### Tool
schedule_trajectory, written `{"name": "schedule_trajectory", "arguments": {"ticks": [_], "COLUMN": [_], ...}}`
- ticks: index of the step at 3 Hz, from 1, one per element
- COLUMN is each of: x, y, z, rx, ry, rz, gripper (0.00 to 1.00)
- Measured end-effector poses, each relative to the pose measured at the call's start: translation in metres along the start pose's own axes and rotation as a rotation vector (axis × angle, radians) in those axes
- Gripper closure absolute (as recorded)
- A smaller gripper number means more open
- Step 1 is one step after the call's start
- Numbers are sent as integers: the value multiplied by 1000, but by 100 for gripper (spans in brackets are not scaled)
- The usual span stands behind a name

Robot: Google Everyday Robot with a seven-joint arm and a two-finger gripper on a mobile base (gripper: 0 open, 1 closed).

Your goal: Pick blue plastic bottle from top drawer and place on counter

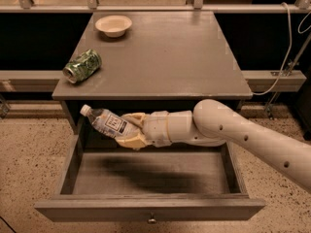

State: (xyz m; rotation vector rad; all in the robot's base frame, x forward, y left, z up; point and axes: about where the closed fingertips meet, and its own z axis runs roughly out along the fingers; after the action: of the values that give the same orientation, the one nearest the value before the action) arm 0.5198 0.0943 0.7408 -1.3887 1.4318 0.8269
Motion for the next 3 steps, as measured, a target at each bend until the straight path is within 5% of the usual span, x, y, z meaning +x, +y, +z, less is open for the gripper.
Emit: {"name": "schedule_trajectory", "arguments": {"ticks": [1, 2, 3], "x": [2, -12, -31], "y": [0, 4, 7], "z": [0, -2, -31], "rx": [1, -64, -71], "ry": [6, 0, -33], "rz": [2, -40, -66], "gripper": [100, 100, 100]}}
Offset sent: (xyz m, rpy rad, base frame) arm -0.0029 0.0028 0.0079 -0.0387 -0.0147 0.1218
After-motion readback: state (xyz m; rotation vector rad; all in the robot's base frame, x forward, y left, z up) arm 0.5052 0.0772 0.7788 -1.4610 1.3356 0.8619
